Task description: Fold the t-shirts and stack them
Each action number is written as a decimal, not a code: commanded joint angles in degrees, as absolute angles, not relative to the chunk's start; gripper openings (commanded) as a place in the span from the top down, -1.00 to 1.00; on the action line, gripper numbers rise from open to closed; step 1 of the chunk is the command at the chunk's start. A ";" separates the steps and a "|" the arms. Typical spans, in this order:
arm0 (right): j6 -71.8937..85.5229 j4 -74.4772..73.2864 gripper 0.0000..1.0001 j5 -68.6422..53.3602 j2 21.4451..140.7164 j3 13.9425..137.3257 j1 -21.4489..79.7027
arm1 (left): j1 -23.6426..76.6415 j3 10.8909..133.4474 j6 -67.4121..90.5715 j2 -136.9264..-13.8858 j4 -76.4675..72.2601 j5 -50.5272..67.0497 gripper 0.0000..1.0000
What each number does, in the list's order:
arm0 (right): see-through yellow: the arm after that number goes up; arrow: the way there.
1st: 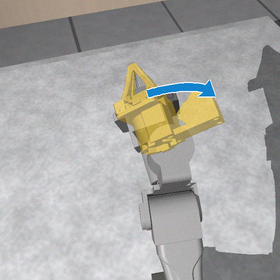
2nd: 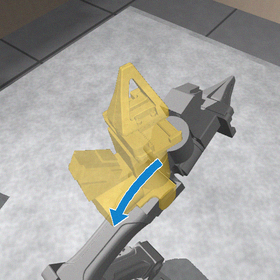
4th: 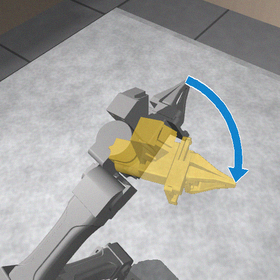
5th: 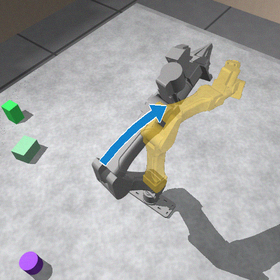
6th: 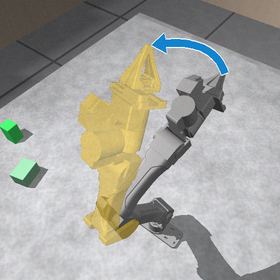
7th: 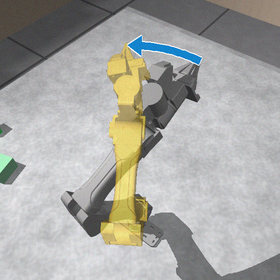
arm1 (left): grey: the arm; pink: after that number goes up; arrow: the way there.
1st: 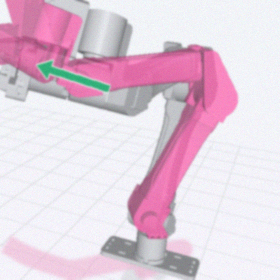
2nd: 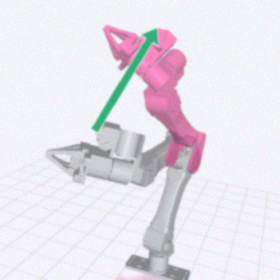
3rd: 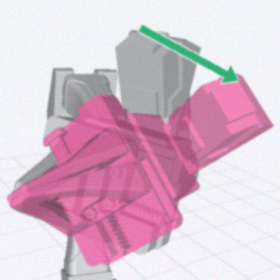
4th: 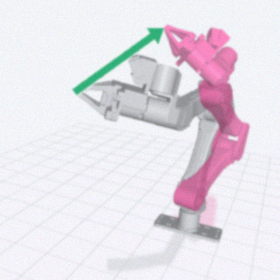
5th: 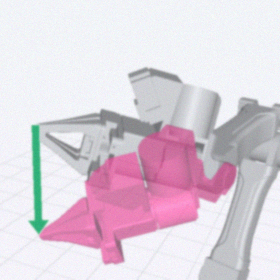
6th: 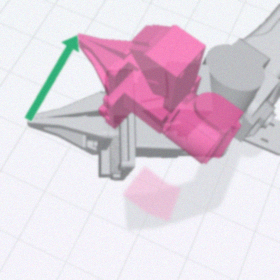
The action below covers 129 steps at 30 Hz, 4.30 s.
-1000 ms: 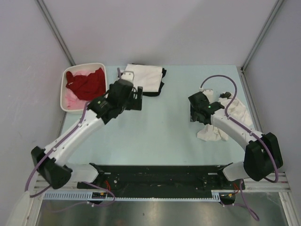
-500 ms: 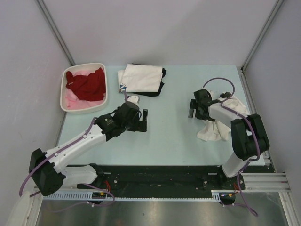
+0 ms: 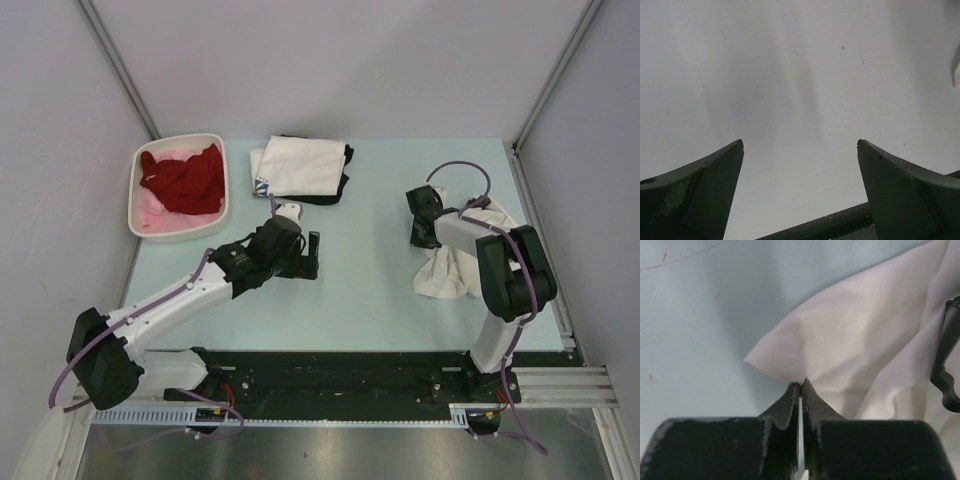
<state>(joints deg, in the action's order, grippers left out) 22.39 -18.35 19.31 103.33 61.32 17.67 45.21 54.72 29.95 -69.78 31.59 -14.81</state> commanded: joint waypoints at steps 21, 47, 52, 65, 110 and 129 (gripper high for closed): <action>28.30 -46.31 1.00 45.08 84.98 93.59 69.33 | 45.44 50.71 34.45 -50.72 38.40 -20.92 -0.99; 33.13 -40.88 -0.99 31.03 77.42 70.67 24.97 | 45.35 50.28 33.39 -68.09 31.66 -19.34 -0.99; 34.36 -35.34 -0.99 29.53 84.63 69.61 20.93 | 41.67 46.50 36.64 -74.52 25.24 -16.53 -1.00; 37.18 -31.38 -0.97 27.25 99.31 66.54 16.79 | 32.17 46.75 39.46 -88.24 18.81 -16.52 -1.00; 14.07 -36.04 1.00 29.98 53.01 87.25 33.37 | 26.81 71.27 31.12 -41.85 41.75 -14.59 0.99; 18.62 -38.06 1.00 -13.87 59.59 129.81 17.25 | 26.81 89.83 33.22 -30.50 29.55 2.90 0.99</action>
